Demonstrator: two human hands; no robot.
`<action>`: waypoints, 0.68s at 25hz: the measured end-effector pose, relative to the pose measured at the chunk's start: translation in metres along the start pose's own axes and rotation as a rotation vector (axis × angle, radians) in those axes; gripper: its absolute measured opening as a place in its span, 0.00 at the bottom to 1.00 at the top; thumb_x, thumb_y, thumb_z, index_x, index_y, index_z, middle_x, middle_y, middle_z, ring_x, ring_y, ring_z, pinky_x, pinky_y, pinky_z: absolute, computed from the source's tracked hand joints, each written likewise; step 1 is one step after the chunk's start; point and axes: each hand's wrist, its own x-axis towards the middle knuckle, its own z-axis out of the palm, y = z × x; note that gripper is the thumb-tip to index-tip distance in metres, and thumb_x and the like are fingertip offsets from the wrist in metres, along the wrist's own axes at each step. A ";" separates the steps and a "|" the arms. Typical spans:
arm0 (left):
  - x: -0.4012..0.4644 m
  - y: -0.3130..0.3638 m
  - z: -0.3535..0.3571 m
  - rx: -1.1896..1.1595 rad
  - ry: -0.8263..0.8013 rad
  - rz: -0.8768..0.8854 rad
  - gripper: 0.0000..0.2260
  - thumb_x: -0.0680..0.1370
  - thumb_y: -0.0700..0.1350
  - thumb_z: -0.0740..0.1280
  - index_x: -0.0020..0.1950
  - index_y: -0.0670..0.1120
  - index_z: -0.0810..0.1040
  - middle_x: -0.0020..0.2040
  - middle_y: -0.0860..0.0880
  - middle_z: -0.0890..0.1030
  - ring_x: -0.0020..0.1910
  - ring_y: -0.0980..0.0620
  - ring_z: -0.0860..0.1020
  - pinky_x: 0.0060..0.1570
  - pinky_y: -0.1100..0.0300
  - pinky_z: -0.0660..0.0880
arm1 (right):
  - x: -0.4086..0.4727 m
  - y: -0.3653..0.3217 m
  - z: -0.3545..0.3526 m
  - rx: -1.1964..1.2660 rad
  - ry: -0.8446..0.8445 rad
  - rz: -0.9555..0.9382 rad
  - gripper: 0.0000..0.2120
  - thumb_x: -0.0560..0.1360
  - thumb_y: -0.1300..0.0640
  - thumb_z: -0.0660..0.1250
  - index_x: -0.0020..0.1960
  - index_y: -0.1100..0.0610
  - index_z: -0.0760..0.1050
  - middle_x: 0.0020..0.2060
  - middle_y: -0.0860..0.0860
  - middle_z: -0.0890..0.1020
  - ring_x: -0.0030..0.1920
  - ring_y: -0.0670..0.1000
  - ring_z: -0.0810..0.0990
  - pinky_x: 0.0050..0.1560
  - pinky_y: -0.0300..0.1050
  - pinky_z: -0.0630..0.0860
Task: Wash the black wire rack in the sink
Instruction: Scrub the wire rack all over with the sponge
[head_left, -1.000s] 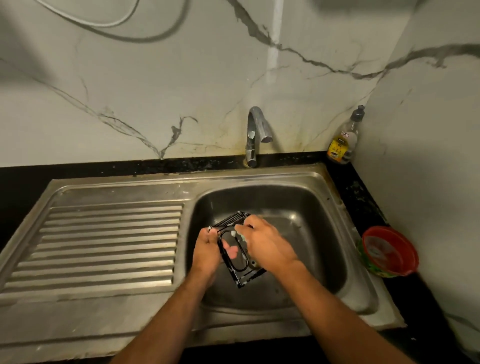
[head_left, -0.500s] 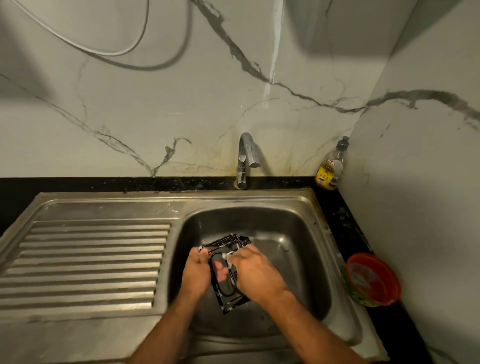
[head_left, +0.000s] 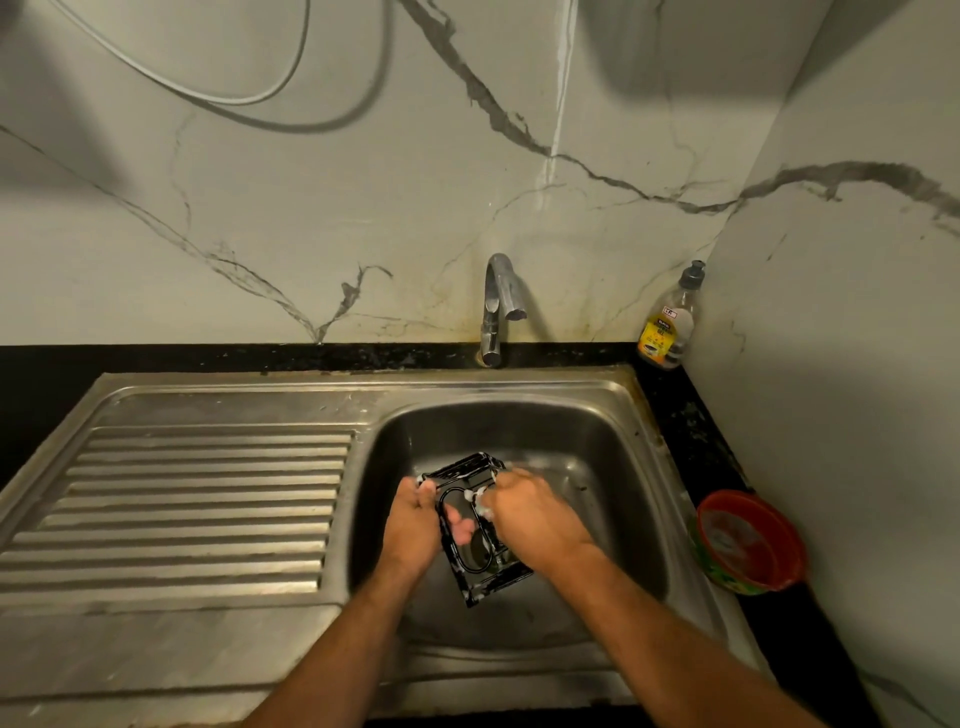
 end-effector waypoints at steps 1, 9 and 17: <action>0.000 0.001 0.000 0.020 0.000 0.007 0.10 0.88 0.46 0.53 0.52 0.43 0.69 0.33 0.43 0.78 0.30 0.42 0.83 0.39 0.48 0.83 | -0.006 0.000 0.001 0.003 0.045 -0.039 0.14 0.78 0.64 0.64 0.63 0.57 0.78 0.53 0.55 0.78 0.59 0.55 0.75 0.57 0.52 0.77; -0.002 0.015 0.018 0.068 -0.057 0.027 0.10 0.88 0.46 0.53 0.51 0.43 0.68 0.31 0.46 0.78 0.30 0.44 0.83 0.38 0.50 0.83 | -0.018 0.019 0.031 0.655 0.607 0.430 0.18 0.70 0.71 0.69 0.45 0.49 0.86 0.43 0.44 0.86 0.45 0.44 0.83 0.54 0.41 0.78; 0.000 0.015 0.015 0.025 -0.052 0.020 0.10 0.88 0.44 0.52 0.52 0.42 0.68 0.30 0.44 0.76 0.25 0.46 0.80 0.31 0.54 0.82 | -0.030 0.016 0.047 0.254 0.316 0.083 0.19 0.66 0.66 0.74 0.54 0.53 0.82 0.46 0.48 0.84 0.47 0.50 0.81 0.46 0.43 0.81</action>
